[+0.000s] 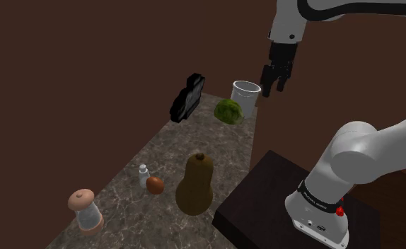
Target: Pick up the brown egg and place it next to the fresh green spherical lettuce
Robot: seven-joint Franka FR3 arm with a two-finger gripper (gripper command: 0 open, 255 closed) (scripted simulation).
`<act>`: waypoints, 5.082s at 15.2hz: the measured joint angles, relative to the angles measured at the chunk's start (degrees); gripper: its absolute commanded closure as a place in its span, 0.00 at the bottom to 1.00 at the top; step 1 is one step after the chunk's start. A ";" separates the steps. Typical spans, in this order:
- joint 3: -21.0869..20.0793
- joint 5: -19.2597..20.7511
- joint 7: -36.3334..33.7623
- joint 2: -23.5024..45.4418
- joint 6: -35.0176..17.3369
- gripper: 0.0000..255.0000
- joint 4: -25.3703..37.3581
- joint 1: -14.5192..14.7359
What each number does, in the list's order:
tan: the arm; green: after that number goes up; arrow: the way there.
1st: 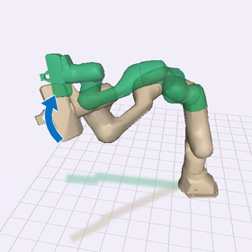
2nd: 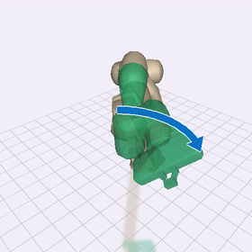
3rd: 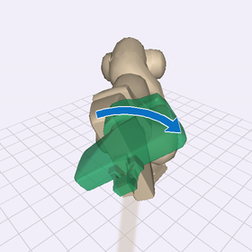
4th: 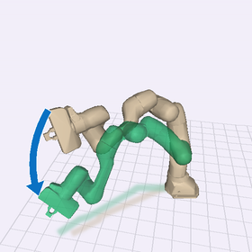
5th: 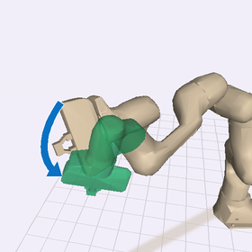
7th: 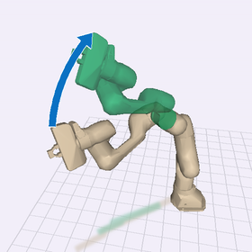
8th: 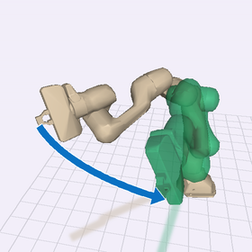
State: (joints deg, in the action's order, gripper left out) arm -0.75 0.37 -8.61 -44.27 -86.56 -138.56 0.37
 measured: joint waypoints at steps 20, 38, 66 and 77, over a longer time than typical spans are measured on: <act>-17.27 0.20 -15.85 25.21 -33.80 0.00 -5.14 4.53; -20.97 30.82 -44.82 68.08 -47.12 0.00 18.07 12.07; -13.87 41.84 -51.43 93.09 -48.12 1.00 39.98 21.93; -14.71 40.91 -50.56 90.51 -46.80 1.00 38.76 21.35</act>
State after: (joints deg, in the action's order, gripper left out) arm -15.46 41.28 -59.17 46.24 -133.36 -99.79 21.72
